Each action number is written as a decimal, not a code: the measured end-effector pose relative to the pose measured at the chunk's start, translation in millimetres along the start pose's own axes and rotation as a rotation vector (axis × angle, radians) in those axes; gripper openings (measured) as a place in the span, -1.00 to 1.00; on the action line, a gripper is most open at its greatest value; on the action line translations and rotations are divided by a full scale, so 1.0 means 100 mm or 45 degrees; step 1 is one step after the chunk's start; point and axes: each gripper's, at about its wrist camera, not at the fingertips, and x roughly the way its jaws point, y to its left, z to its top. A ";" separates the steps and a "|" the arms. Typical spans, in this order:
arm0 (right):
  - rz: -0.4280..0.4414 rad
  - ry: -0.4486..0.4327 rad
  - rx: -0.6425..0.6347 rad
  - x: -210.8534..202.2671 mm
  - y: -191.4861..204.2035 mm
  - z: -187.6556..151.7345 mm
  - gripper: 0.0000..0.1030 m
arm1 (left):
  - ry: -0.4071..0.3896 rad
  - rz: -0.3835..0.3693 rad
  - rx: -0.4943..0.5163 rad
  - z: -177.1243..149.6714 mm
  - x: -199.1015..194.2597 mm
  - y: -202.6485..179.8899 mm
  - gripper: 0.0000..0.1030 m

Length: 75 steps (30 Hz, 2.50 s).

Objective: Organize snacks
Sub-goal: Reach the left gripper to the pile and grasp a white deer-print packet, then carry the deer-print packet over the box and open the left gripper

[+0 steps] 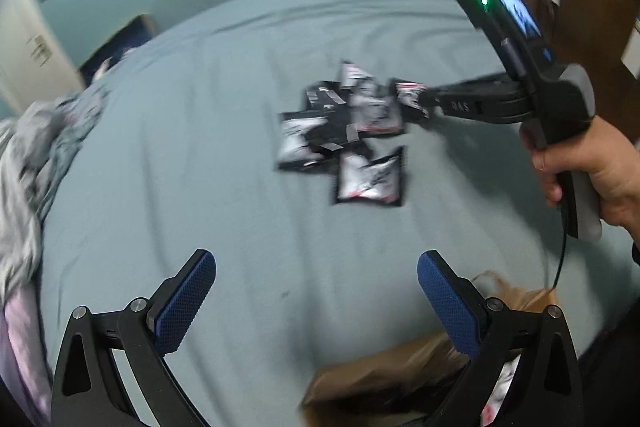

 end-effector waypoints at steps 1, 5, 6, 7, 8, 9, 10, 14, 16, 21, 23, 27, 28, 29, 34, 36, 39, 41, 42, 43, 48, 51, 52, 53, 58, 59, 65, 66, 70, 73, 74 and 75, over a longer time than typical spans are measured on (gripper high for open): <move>0.008 -0.007 0.018 -0.04 -0.04 -0.02 -0.98 | 0.017 0.022 0.018 0.07 0.06 -0.06 1.00; 0.059 -0.049 0.096 -0.29 -0.18 -0.06 -1.00 | 0.157 0.029 0.022 0.35 0.50 -0.26 1.00; 0.077 -0.054 0.122 -0.36 -0.23 -0.08 -1.00 | 0.185 0.015 0.011 0.39 0.58 -0.28 1.00; 0.089 -0.068 0.147 -0.46 -0.28 -0.11 -1.00 | 0.229 0.004 -0.004 0.44 0.71 -0.31 1.00; 0.097 -0.079 0.161 -0.55 -0.30 -0.14 -1.00 | 0.266 0.007 -0.005 0.46 0.80 -0.32 1.00; 0.100 -0.092 0.174 -0.65 -0.30 -0.16 -1.00 | 0.299 0.029 -0.003 0.49 0.87 -0.33 1.00; 0.108 -0.103 0.188 -0.73 -0.31 -0.17 -1.00 | 0.328 0.060 -0.001 0.52 0.94 -0.32 1.00; 0.144 -0.175 0.213 -1.13 -0.30 -0.18 -1.00 | 0.418 -0.019 -0.056 0.59 1.10 -0.22 1.00; 0.151 -0.200 0.204 -1.30 -0.27 -0.22 -1.00 | 0.464 -0.048 -0.088 0.57 1.19 -0.16 0.60; 0.186 -0.262 0.196 -1.78 -0.24 -0.55 -1.00 | 0.451 -0.152 -0.217 0.47 1.22 0.03 -0.53; 0.205 -0.287 0.182 -1.97 -0.20 -0.74 -1.00 | 0.422 -0.189 -0.285 0.43 1.19 0.13 -0.72; 0.228 -0.313 0.149 -2.26 -0.15 -1.17 -1.00 | 0.341 -0.243 -0.395 0.28 0.98 0.33 -0.77; 0.254 -0.317 0.159 -2.32 -0.16 -1.28 -1.00 | 0.310 -0.241 -0.396 0.25 0.89 0.37 -0.77; 0.297 -0.319 0.179 -2.37 -0.19 -1.38 -1.00 | 0.280 -0.235 -0.393 0.21 0.77 0.38 -0.78; 0.390 -0.293 0.227 -2.46 -0.23 -1.63 -1.00 | 0.141 -0.267 -0.373 -0.03 0.13 0.54 -0.79; 0.367 -0.287 0.207 -2.43 -0.22 -1.55 -1.00 | 0.093 -0.279 -0.351 -0.13 -0.17 0.53 -0.79; 0.367 -0.249 0.222 -2.32 -0.18 -1.48 -1.00 | 0.039 -0.316 -0.334 -0.35 -0.54 0.53 -0.80; 0.353 -0.211 0.240 -2.20 -0.12 -1.43 -1.00 | 0.025 -0.328 -0.318 -0.47 -0.70 0.53 -0.79; 0.343 -0.194 0.240 -2.17 -0.09 -1.41 -1.00 | 0.022 -0.328 -0.308 -0.50 -0.77 0.52 -0.79; 0.332 -0.176 0.238 -2.14 -0.07 -1.40 -1.00 | 0.010 -0.328 -0.290 -0.59 -0.85 0.49 -0.79; 0.288 -0.138 0.190 -2.13 0.13 -1.35 -1.00 | 0.003 -0.317 -0.241 -0.78 -0.70 0.13 -0.79; 0.252 -0.114 0.129 -2.08 0.27 -1.34 -1.00 | 0.014 -0.227 -0.164 -0.87 -0.64 -0.04 -0.79; 0.241 -0.104 0.109 -2.06 0.32 -1.34 -1.00 | 0.007 -0.241 -0.129 -0.86 -0.64 -0.10 -0.78; 0.241 -0.095 0.098 -2.03 0.34 -1.34 -1.00 | 0.003 -0.255 -0.116 -0.85 -0.66 -0.14 -0.78; 0.229 -0.060 0.052 -1.95 0.45 -1.31 -1.00 | -0.039 -0.238 -0.129 -0.85 -0.70 -0.15 -0.13; 0.219 -0.056 0.047 -1.93 0.47 -1.30 -1.00 | -0.050 -0.214 -0.136 -0.87 -0.72 -0.14 0.11; 0.195 -0.022 0.026 -1.81 0.53 -1.26 -1.00 | -0.074 -0.140 -0.203 -0.83 -0.69 0.01 0.56; 0.188 -0.008 0.028 -1.79 0.54 -1.26 -1.00 | -0.065 -0.138 -0.221 -0.82 -0.67 0.03 0.56; 0.156 0.029 0.035 -1.73 0.54 -1.21 -1.00 | -0.028 -0.117 -0.272 -0.82 -0.60 0.13 0.56; 0.129 -0.002 0.020 -1.72 0.56 -1.15 -1.00 | -0.027 -0.117 -0.324 -0.83 -0.60 0.21 0.56; 0.111 -0.011 0.010 -1.71 0.57 -1.12 -1.00 | -0.032 -0.118 -0.346 -0.84 -0.61 0.25 0.56; 0.097 -0.017 0.002 -1.68 0.58 -1.10 -1.00 | -0.036 -0.120 -0.363 -0.84 -0.62 0.27 0.56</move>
